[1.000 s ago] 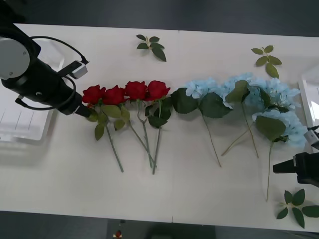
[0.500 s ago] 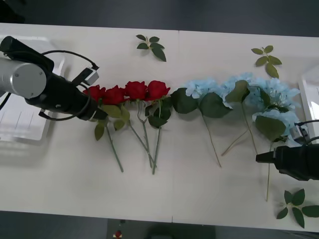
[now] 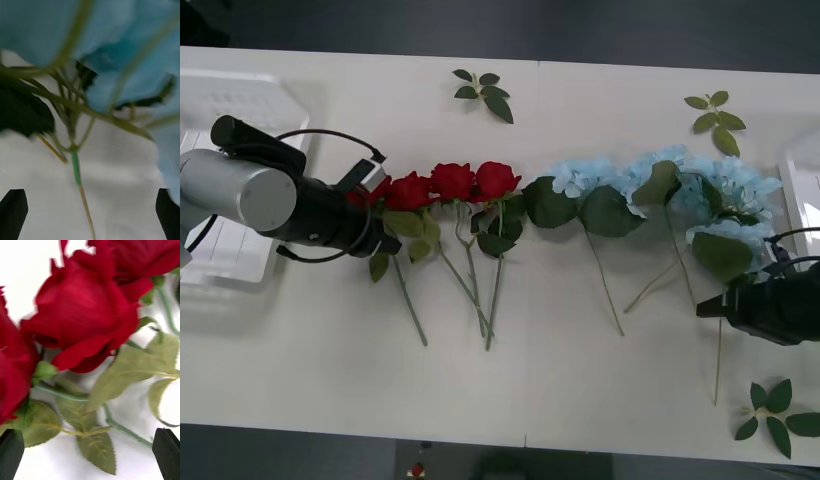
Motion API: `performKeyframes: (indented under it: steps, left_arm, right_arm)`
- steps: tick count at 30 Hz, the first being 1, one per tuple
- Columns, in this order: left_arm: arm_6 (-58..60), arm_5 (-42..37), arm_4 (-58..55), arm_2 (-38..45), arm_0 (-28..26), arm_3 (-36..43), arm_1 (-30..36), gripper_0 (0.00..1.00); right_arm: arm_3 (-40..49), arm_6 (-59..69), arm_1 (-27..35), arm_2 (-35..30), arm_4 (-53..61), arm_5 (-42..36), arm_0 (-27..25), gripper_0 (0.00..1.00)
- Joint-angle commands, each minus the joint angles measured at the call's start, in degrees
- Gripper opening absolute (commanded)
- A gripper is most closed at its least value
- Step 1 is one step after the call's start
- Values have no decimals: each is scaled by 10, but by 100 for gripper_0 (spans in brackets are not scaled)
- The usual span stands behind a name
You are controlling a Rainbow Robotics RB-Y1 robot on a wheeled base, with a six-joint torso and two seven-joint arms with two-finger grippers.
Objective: Put the red flowers into the right box and the blue flowers into the left box
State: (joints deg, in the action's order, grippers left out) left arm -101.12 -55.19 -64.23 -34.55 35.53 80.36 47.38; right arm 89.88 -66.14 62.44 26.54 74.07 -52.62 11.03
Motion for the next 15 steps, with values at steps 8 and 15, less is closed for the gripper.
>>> performKeyframes:
  steps: [8,15]
  left_arm:
    - [45,96,14,-56,10,-16,7,100]
    - [53,161,17,-107,22,-34,6,100]
  right_arm:
    - [-1,22,-2,48,-18,36,33,100]
    - [-8,15,-2,65,-38,43,37,9]
